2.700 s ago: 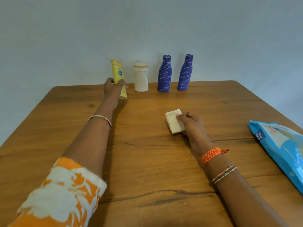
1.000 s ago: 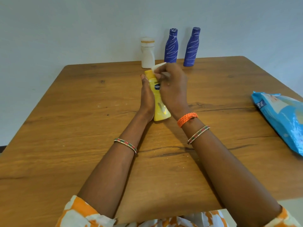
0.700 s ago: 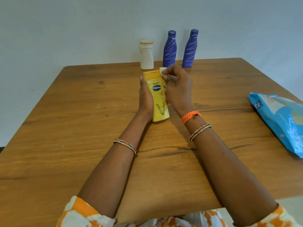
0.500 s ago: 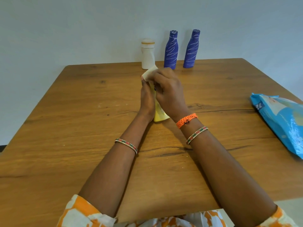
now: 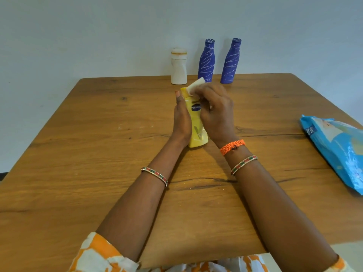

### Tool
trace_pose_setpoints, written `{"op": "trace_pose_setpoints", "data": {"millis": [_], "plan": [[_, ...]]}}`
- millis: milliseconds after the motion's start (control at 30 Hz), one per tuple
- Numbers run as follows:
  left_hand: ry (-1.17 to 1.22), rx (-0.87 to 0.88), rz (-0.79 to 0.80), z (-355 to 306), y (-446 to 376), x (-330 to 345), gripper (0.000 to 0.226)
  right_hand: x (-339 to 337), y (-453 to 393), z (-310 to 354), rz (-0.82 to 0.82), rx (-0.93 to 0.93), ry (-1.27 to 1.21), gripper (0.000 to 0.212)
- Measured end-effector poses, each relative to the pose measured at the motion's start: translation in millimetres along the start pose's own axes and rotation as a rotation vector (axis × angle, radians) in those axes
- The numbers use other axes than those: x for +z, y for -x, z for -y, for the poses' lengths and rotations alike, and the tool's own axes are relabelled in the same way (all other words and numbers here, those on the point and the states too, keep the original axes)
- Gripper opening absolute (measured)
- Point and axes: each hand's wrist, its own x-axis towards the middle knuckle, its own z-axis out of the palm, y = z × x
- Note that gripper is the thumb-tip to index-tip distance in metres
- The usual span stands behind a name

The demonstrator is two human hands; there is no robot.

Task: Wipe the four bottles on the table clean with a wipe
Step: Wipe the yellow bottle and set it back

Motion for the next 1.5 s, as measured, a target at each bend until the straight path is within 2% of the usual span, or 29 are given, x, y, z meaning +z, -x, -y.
{"op": "trace_pose_setpoints", "data": {"millis": [67,133,333,500,667,733,867,933,1067,1133,1267,1433,1500], "plan": [[0.028,-0.049,0.003,-3.4,-0.7,1.3,0.058,-5.7,0.6,-11.5,-0.047,0.132,-0.038,0.016],[0.009,-0.061,-0.014,-4.1,-1.3,2.4,0.057,-9.4,2.1,-14.9,-0.033,0.177,-0.025,0.016],[-0.136,0.050,-0.047,-1.9,1.9,1.9,0.043,-0.1,2.5,10.6,0.084,-0.104,0.065,0.020],[-0.031,-0.036,0.018,-8.1,1.4,6.8,0.054,-10.6,0.9,-12.2,-0.056,0.183,-0.036,0.016],[-0.020,-0.054,0.019,-3.9,5.2,18.3,0.056,-4.3,-4.5,5.6,0.044,0.113,-0.025,0.014],[0.031,-0.072,0.041,-4.0,6.9,19.2,0.059,-6.4,-5.4,3.2,0.020,0.119,-0.056,0.013],[0.039,-0.133,0.042,-4.5,6.7,21.5,0.059,-12.2,-5.5,-5.7,-0.097,0.338,-0.211,0.011],[0.026,-0.129,0.021,-4.5,7.5,24.0,0.052,-11.0,-5.6,-1.5,-0.102,0.284,-0.163,0.011],[0.029,-0.051,-0.021,-4.6,8.6,22.6,0.040,-9.5,-6.5,4.7,0.023,0.047,-0.038,0.010],[0.013,-0.051,-0.010,-3.4,7.1,23.4,0.042,-10.4,-5.9,0.9,-0.011,0.069,-0.054,0.011],[-0.053,-0.082,-0.005,-4.0,4.7,26.5,0.047,-11.7,-6.8,-2.2,-0.137,0.274,-0.218,0.014],[-0.028,-0.024,-0.038,0.8,5.4,22.5,0.029,-1.1,-2.0,14.1,0.038,0.031,0.012,0.016],[-0.052,-0.027,-0.043,-0.2,6.0,25.7,0.031,-4.5,-3.0,10.2,0.000,0.067,-0.041,0.016]]}}
